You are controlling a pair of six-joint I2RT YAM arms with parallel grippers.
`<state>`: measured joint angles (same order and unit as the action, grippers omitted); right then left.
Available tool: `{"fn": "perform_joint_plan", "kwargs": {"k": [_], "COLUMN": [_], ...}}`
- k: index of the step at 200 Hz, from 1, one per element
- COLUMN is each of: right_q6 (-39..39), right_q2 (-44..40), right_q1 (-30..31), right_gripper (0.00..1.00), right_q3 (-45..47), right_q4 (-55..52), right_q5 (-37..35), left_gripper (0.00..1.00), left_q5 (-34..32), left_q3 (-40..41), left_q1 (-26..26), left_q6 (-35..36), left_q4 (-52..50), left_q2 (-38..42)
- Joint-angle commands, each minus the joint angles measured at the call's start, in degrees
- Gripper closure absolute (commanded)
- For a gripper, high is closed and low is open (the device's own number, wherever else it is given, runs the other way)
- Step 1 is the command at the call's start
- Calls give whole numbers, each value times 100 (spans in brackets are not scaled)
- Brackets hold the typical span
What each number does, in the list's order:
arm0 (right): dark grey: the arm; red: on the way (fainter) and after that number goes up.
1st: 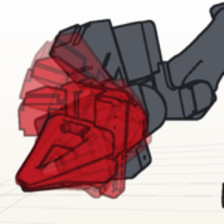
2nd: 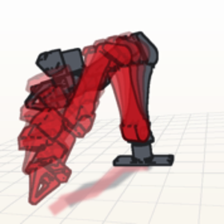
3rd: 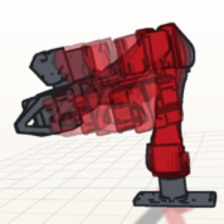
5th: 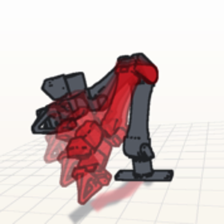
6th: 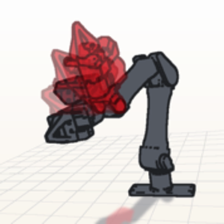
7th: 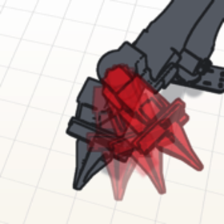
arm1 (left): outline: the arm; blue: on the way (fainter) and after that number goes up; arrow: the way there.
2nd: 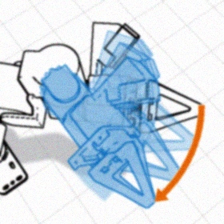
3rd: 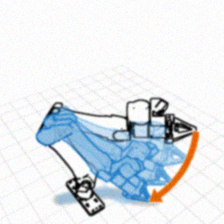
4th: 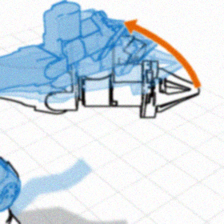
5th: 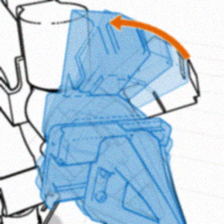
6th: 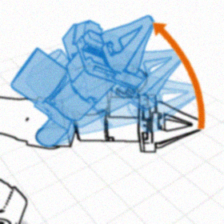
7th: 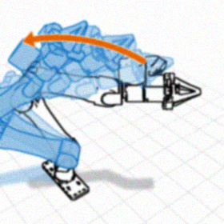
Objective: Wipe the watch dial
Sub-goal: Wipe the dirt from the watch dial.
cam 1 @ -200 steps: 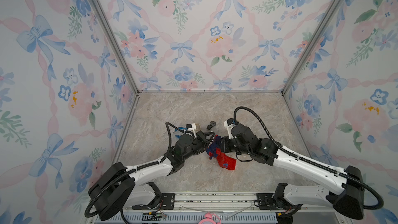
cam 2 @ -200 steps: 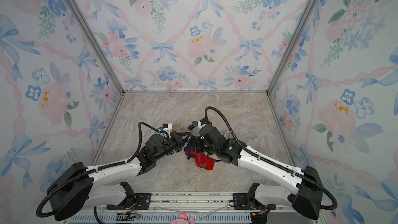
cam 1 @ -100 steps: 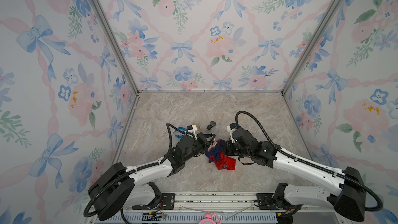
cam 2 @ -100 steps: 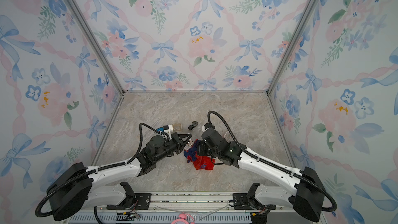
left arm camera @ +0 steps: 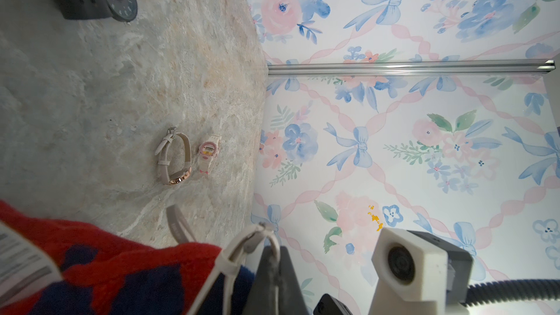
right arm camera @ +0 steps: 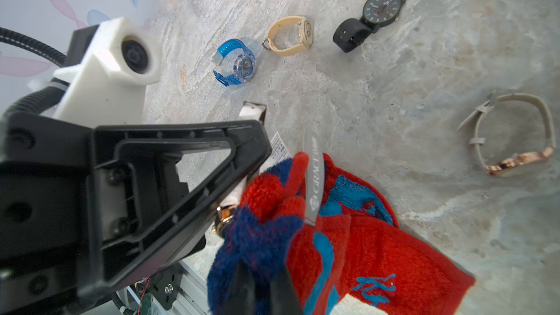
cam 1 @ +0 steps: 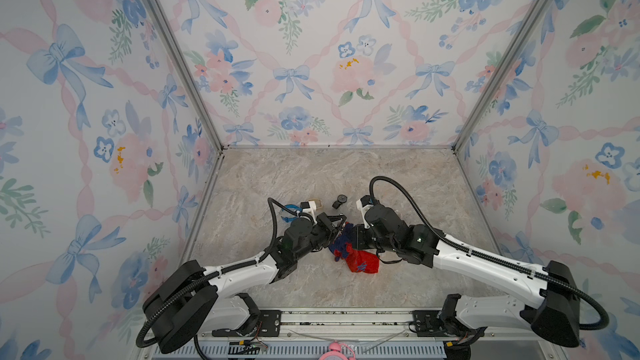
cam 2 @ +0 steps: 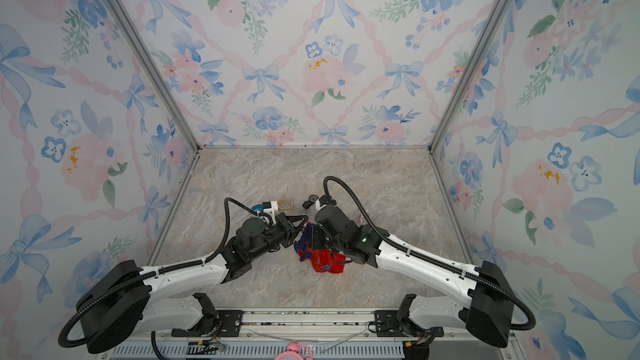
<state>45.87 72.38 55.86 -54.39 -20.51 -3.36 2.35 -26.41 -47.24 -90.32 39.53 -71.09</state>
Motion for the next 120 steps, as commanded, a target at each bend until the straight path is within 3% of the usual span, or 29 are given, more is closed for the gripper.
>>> {"fn": "perform_joint_plan", "kwargs": {"k": [1, 49, 89, 120], "right_q6": [-39, -42, -128, -79], "right_q2": [-23, -405, -113, 218], "right_q1": [-203, -260, 251, 188], "right_gripper": [100, 100, 100, 100], "right_q3": [184, 202, -277, -155], "right_q4": [177, 47, 122, 303], "right_q5": [109, 107, 34, 96], "left_gripper": [100, 100, 100, 100], "left_q5": [8, -13, 23, 83], "left_q3": [13, 119, 76, 40], "left_q1": [-31, -7, 13, 13], "left_q6": [-64, -87, -73, -73], "left_q4": [134, 134, 136, 136], "left_q2": [-40, 6, -40, -79]}}
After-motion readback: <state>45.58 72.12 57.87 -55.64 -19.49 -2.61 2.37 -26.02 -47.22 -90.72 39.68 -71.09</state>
